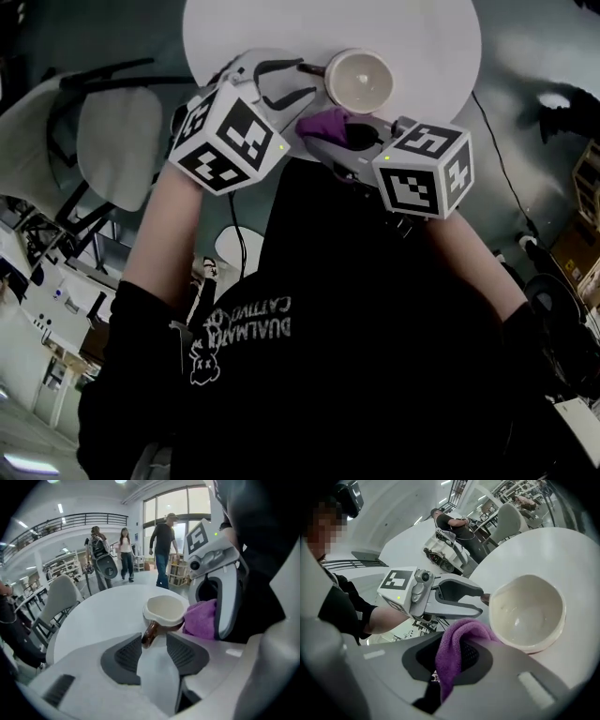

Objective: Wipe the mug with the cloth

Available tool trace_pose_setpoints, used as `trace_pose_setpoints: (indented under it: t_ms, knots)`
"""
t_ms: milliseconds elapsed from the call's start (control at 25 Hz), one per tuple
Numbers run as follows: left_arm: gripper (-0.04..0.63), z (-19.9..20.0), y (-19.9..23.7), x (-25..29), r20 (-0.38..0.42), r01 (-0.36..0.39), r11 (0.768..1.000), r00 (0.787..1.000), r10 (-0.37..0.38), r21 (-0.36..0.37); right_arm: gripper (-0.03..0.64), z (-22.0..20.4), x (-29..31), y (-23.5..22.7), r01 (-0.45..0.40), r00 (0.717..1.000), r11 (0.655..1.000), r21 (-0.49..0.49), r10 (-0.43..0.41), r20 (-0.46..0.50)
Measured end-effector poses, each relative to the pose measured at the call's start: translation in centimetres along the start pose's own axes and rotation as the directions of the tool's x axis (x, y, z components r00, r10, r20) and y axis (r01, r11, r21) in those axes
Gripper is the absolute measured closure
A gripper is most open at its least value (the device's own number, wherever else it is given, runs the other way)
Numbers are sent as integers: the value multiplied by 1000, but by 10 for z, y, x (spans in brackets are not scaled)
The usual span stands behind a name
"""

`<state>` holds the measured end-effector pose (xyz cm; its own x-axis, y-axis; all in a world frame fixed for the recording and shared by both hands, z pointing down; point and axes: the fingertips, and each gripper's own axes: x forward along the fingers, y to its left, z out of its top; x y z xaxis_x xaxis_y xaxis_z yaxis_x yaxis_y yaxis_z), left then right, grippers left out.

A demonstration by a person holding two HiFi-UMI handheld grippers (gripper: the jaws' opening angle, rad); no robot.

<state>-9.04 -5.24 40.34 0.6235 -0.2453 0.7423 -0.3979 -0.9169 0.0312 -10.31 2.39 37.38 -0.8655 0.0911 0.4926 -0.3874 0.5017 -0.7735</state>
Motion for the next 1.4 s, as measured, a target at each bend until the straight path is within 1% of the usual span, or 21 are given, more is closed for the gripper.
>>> trace_pose_setpoints:
  t_ms: [80,160,240,360,400,480,680,880,960,1080,1200,1400]
  knots:
    - [429,-2,1,4,-13,37,998,999,-36,46,575,4,4,-3,40,999,999,-3,-40,-2]
    - [453,0,0,6,-22,44,996,999,-42,78,574,6,2,-6,82,997,997,11,-82,7]
    - [454,6,-2,11,-15,47,994,999,-46,99,575,12,-4,-9,120,992,992,37,-122,41]
    - [467,15,-2,17,-6,41,991,999,-40,128,575,28,-15,-16,193,973,978,79,-201,111]
    - [485,16,0,18,-6,35,990,999,-35,135,575,32,-18,-18,220,965,971,89,-230,123]
    - [495,15,3,17,-4,30,989,1000,-30,143,575,37,-19,-21,268,951,958,104,-280,129]
    - [511,6,1,14,-15,50,989,999,-49,137,575,36,-12,-25,355,917,922,152,-375,135]
    - [529,1,-11,11,-12,86,995,996,-86,56,575,34,-20,-35,426,882,886,183,-452,135]
    - [529,3,-15,11,-11,82,996,997,-81,43,575,35,-25,-38,426,877,879,214,-459,143]
    - [530,5,-16,9,-15,67,997,998,-66,37,575,40,-28,-36,405,880,881,245,-449,156]
    - [531,3,-18,7,-16,61,998,998,-60,27,577,38,-26,-34,404,884,887,223,-441,153]
    - [532,3,-18,6,-33,76,997,997,-76,25,577,36,-27,-34,402,892,896,188,-429,139]
